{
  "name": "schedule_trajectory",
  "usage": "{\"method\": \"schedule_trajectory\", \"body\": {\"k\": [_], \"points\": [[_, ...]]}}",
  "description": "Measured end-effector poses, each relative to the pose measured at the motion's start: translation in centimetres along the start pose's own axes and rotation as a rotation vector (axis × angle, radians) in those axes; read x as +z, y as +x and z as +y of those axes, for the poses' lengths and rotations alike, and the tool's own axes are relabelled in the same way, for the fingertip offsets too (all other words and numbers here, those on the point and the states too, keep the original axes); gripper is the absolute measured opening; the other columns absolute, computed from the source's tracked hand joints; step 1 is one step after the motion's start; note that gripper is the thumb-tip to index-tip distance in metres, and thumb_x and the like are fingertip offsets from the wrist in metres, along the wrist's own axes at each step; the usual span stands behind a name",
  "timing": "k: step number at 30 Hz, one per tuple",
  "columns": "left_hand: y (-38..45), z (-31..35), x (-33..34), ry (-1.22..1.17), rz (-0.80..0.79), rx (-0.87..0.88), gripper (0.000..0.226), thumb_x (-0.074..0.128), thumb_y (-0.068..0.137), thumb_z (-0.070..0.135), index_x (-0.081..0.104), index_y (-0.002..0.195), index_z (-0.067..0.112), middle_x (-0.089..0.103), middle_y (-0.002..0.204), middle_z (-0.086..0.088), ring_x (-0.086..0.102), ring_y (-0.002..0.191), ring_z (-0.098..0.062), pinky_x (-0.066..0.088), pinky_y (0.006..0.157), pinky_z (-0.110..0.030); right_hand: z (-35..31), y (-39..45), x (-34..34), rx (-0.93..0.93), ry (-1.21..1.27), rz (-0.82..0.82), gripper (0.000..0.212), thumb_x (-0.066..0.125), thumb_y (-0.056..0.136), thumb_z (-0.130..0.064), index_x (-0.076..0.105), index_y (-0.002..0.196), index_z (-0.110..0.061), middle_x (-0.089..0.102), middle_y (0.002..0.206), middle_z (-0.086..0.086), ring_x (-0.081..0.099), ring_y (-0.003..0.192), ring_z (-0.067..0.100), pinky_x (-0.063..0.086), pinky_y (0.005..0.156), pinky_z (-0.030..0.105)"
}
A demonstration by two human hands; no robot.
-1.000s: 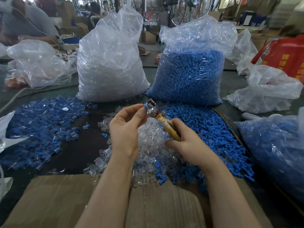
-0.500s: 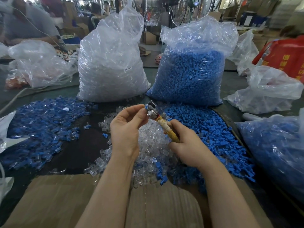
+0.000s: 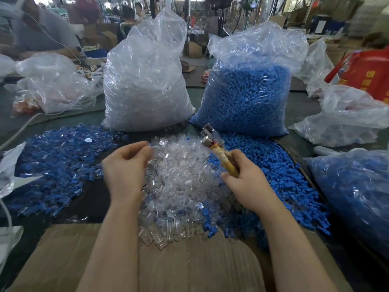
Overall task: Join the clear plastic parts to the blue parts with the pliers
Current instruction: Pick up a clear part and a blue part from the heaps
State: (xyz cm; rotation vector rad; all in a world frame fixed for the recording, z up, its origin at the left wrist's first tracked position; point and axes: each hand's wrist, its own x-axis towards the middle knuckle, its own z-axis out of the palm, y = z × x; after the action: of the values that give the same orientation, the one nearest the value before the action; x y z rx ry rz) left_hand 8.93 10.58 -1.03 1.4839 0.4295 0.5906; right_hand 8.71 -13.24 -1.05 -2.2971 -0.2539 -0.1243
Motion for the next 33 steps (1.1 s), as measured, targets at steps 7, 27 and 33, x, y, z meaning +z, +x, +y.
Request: {"method": "schedule_trajectory", "body": {"k": [7,27,33], "points": [[2.8,-3.3,-5.4,0.581,0.358,-0.036,0.016,0.068,0.089,0.010,0.076,0.104,0.009,0.074,0.103,-0.012,0.069,0.094,-0.027,0.054,0.090,-0.039,2.0,0.4,-0.7,0.255,-0.296,0.162,0.015,0.055,0.094,-0.033,0.042,0.100,-0.033,0.058,0.080,-0.007,0.056,0.067,0.018,0.044,0.057,0.035],[1.6,-2.9,-2.9,1.010,-0.184,0.149,0.019,0.069,0.090,0.014,0.075,0.107,0.020,0.065,0.114,-0.004,0.060,0.099,-0.025,0.051,0.086,-0.040,2.1,-0.4,-0.2,0.463,-0.623,0.136,0.016,0.060,0.092,-0.025,0.046,0.095,-0.016,0.047,0.092,0.003,0.041,0.057,0.018,0.025,0.045,0.027],[1.7,-2.5,-2.8,0.964,-0.269,0.035,0.022,0.060,0.094,0.013,0.074,0.097,0.030,0.068,0.080,0.007,0.061,0.061,-0.013,0.046,0.058,-0.027,2.6,-0.3,-0.3,0.424,-0.640,0.128,0.014,0.059,0.092,-0.025,0.047,0.091,-0.017,0.050,0.087,0.002,0.051,0.064,0.022,0.032,0.049,0.028]]}}
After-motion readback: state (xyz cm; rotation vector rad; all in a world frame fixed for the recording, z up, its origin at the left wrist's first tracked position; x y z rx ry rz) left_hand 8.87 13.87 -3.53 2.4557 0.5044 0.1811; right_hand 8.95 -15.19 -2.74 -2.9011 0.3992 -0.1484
